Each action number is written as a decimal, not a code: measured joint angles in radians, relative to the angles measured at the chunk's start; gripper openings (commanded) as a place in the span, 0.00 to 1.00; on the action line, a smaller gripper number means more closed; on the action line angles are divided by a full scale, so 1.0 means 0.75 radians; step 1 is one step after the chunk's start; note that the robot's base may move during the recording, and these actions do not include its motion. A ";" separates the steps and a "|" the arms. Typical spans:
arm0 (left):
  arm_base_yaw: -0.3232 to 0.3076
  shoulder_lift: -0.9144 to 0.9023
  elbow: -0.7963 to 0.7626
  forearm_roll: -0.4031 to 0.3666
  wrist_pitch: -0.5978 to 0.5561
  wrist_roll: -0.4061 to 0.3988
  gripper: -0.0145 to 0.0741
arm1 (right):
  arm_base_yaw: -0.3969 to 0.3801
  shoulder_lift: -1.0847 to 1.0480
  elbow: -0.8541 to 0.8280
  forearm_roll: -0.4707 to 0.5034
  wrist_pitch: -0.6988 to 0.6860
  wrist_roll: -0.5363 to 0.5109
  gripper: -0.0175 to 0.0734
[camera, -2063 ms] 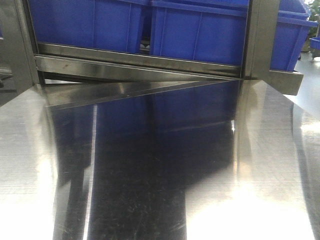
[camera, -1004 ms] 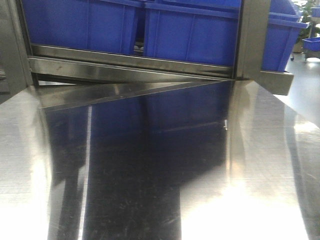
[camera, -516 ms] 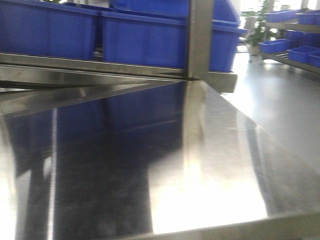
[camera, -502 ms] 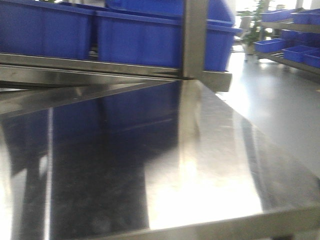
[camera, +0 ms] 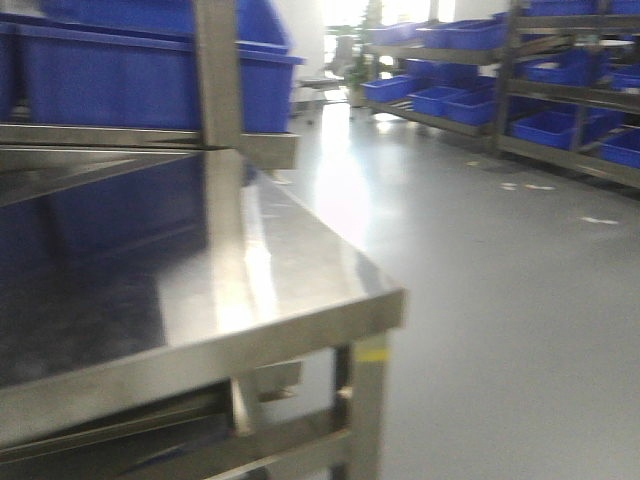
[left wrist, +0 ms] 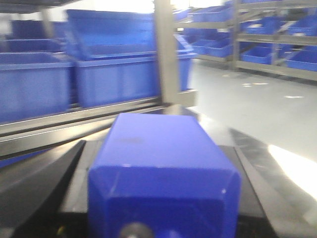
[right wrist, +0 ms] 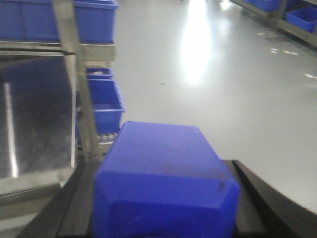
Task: Pick and sort blue part to right shelf
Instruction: 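Drive the base with both blocks held to the rack of blue bins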
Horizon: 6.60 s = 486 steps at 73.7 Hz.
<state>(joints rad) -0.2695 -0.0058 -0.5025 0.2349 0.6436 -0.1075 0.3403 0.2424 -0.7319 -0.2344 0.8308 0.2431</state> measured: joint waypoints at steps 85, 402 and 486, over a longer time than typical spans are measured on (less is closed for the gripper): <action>0.000 0.000 0.000 0.000 0.000 0.000 0.47 | 0.000 0.000 0.000 -0.002 0.000 0.000 0.42; 0.000 0.000 0.000 0.000 0.000 0.000 0.47 | 0.000 -0.006 0.000 -0.005 0.003 0.000 0.42; 0.000 0.000 0.000 0.000 0.000 0.000 0.47 | 0.000 -0.006 0.000 -0.007 0.003 0.000 0.42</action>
<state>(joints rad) -0.2695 -0.0058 -0.5025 0.2349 0.6436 -0.1075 0.3403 0.2381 -0.7319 -0.2397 0.8329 0.2431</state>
